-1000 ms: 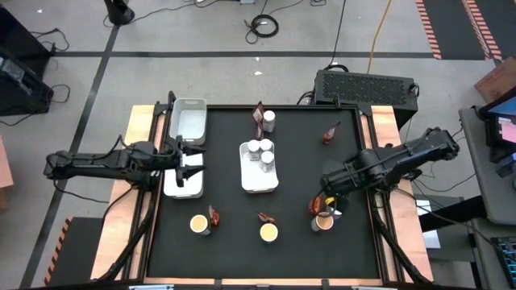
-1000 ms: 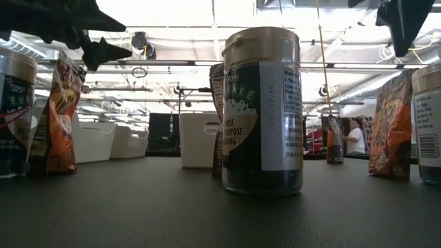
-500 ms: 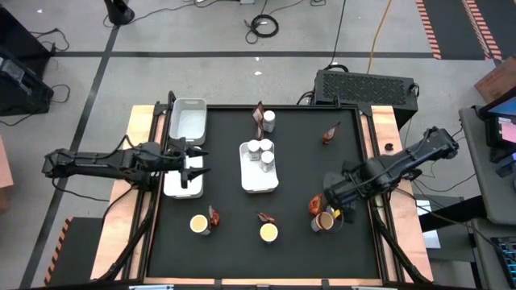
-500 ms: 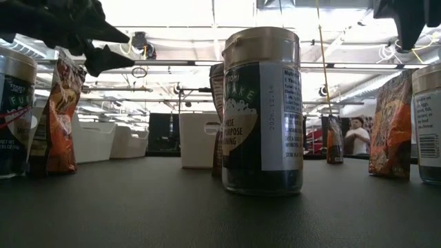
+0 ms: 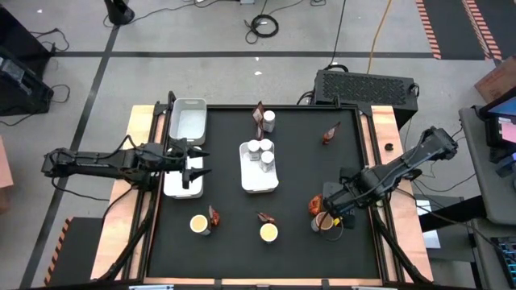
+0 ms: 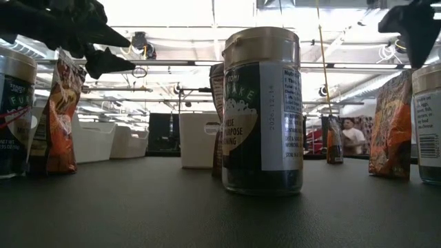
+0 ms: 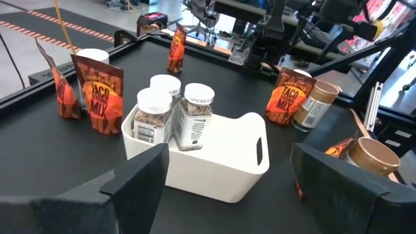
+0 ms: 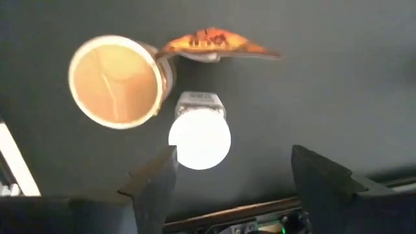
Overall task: Sort spices by type
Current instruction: Put the white seasoning bottle into the right white bin
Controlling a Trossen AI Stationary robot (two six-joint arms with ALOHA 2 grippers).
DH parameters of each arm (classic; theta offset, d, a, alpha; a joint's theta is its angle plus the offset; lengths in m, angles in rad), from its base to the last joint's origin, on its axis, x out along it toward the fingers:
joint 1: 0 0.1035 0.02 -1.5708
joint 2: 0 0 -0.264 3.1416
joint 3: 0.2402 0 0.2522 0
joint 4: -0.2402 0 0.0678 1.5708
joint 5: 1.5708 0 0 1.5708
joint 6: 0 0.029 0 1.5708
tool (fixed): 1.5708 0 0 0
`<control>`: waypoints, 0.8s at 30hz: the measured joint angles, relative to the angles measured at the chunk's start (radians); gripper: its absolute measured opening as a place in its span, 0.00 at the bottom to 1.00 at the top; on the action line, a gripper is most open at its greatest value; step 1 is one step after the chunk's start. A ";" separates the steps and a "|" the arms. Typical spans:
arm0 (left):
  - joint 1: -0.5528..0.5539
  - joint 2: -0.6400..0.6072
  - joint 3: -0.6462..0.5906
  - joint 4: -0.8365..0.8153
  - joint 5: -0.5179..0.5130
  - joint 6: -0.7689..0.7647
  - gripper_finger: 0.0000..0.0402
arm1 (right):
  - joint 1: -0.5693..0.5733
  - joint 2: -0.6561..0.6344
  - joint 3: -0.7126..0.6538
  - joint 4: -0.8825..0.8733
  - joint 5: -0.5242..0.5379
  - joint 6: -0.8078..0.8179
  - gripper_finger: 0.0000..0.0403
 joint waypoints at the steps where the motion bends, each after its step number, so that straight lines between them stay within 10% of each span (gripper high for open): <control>1: 0.000 0.000 0.000 0.000 0.000 0.000 0.81 | 0.000 0.000 -0.012 0.000 -0.013 0.000 0.67; 24: 0.000 0.010 0.000 0.000 0.000 0.001 0.81 | 0.008 0.034 -0.046 0.077 -0.073 -0.060 0.85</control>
